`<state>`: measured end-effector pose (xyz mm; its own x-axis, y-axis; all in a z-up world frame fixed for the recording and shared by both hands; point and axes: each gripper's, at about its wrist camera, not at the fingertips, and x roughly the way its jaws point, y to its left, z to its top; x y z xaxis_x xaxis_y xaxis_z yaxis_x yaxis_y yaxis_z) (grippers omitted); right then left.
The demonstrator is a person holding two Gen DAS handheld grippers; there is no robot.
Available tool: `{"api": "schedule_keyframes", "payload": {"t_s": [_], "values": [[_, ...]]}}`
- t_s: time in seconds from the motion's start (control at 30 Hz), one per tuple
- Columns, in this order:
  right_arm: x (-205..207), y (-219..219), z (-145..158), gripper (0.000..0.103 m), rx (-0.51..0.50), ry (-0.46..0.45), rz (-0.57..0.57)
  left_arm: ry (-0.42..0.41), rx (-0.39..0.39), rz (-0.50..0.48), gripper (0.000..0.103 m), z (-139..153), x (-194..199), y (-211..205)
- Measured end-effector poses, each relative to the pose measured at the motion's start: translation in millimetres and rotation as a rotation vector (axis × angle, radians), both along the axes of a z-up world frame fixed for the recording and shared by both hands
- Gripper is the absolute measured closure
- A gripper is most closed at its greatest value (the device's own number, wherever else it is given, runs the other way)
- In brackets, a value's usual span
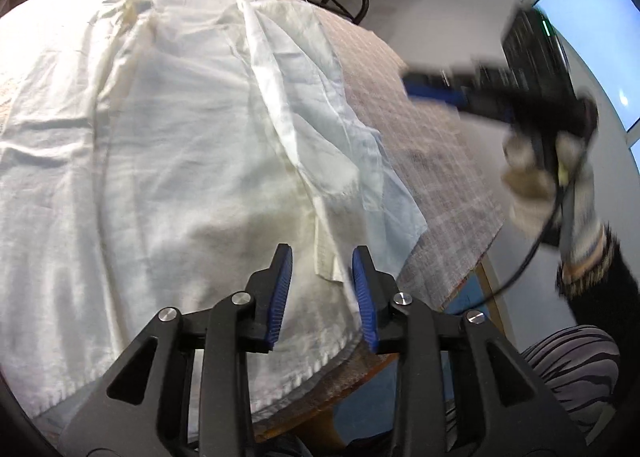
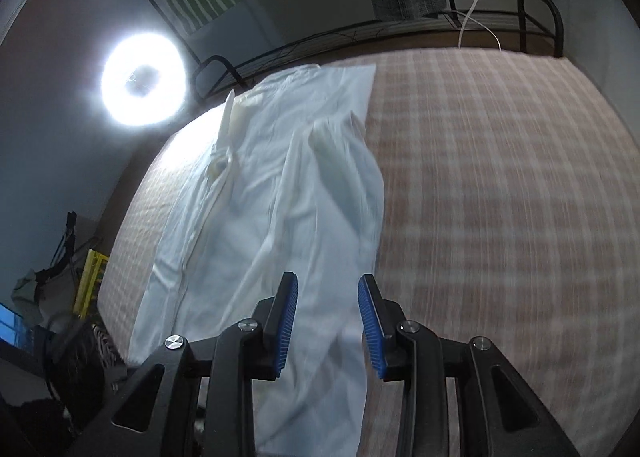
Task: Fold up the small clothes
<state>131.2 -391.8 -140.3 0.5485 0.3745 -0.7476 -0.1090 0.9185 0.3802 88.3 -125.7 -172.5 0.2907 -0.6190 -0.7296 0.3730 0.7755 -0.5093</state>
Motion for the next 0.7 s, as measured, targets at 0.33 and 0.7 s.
{"api": "schedule_keyframes", "payload": {"t_s": [0.33, 0.7], "values": [[-50.5, 10.0, -61.2, 0.067, 0.121, 0.100, 0.017, 0.103, -0.099, 0.018, 0.073, -7.4, 18.9, 15.6], [-47.8, 32.5, -82.1, 0.103, 0.176, 0.105, 0.081, 0.150, -0.133, -0.004, 0.100, -22.0, 35.4, 3.5]]}}
